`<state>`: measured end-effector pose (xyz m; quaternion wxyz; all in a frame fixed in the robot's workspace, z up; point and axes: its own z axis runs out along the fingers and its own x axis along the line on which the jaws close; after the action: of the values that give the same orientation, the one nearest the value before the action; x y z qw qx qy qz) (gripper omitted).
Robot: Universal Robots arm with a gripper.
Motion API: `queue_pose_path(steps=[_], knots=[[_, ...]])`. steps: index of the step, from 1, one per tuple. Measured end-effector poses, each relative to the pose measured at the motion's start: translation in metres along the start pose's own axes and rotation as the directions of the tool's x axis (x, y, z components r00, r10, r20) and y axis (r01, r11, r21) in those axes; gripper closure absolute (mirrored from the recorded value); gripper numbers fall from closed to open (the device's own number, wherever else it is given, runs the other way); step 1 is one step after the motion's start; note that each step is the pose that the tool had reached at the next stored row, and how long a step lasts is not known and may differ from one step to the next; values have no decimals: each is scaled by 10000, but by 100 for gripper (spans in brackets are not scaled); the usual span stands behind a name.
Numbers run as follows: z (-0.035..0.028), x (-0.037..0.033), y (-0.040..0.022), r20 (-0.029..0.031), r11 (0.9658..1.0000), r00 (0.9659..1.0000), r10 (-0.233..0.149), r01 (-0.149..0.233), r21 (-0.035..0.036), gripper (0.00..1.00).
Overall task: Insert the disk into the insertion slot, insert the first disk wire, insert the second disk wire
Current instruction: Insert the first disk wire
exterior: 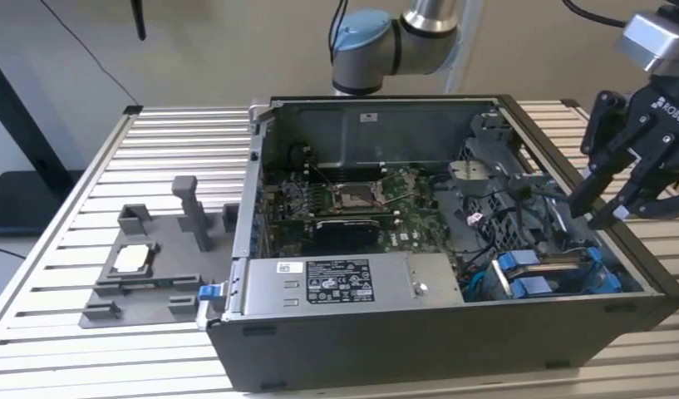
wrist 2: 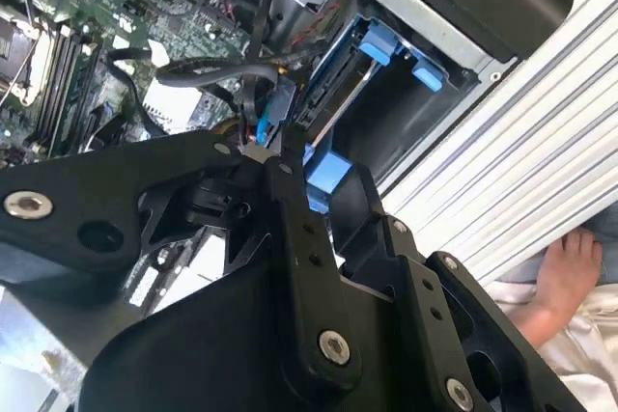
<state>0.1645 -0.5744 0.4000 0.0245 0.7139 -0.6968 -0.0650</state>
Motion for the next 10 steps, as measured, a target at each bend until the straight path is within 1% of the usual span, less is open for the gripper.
queue_pose_path(steps=[4,8,10], knots=[[8,-67,7,-13,9995,10000,-50,50,312,62],[34,-167,17,-27,9983,10000,-94,96,570,62],[50,-204,24,-56,9973,9999,-121,125,718,62]])
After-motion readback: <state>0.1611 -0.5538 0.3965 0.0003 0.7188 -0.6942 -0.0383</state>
